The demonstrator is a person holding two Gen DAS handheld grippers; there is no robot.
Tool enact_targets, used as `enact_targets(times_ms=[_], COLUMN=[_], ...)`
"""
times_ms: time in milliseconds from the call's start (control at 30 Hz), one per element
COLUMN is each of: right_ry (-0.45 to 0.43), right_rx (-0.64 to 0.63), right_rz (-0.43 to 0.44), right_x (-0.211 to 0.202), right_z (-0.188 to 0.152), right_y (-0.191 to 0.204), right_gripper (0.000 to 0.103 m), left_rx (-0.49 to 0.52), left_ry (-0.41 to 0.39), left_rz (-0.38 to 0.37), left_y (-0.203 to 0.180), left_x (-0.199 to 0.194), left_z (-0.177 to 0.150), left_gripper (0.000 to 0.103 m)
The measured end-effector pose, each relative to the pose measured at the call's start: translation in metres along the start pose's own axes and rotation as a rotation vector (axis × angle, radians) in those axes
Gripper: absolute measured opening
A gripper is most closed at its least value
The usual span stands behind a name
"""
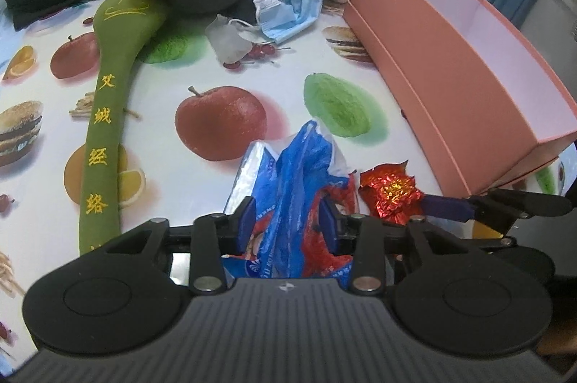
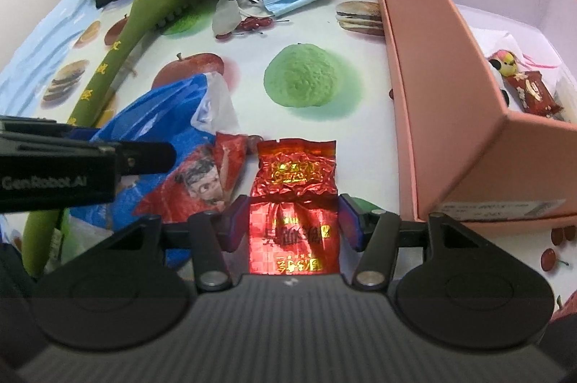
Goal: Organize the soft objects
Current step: 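Carry the red packet with the right tool while the left tool carries the blue bag toward the box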
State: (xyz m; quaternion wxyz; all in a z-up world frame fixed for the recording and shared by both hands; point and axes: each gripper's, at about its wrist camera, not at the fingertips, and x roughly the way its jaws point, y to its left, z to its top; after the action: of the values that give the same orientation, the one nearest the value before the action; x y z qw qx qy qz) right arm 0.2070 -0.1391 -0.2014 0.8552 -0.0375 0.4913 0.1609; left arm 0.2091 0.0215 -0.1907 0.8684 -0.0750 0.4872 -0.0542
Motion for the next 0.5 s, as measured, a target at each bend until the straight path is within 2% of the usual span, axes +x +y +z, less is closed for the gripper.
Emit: enact_targets(times_ms=[33, 133, 500], right_ry=[-0.002, -0.01, -0.039], right_rx=[-0.006, -0.017, -0.009], right_rz=[-0.002, -0.004, 0.005], right_x=[0.001, 0.002, -0.018], right_z=[0.0, 0.001, -0.002], right_y=[0.001, 0.003, 0.005], right_gripper=[0.057, 0.057, 0.056], left_rx=[-0.008, -0.022, -0.068], left_ry=[0.007, -0.004, -0.07], left_rz=[0.008, 0.023, 0.029], left_y=[0.001, 0.002, -0.001], left_x=[0.002, 0.002, -0.028], left_z=[-0.001, -0.003, -0.01], left_gripper=[0.024, 0.011, 0.007])
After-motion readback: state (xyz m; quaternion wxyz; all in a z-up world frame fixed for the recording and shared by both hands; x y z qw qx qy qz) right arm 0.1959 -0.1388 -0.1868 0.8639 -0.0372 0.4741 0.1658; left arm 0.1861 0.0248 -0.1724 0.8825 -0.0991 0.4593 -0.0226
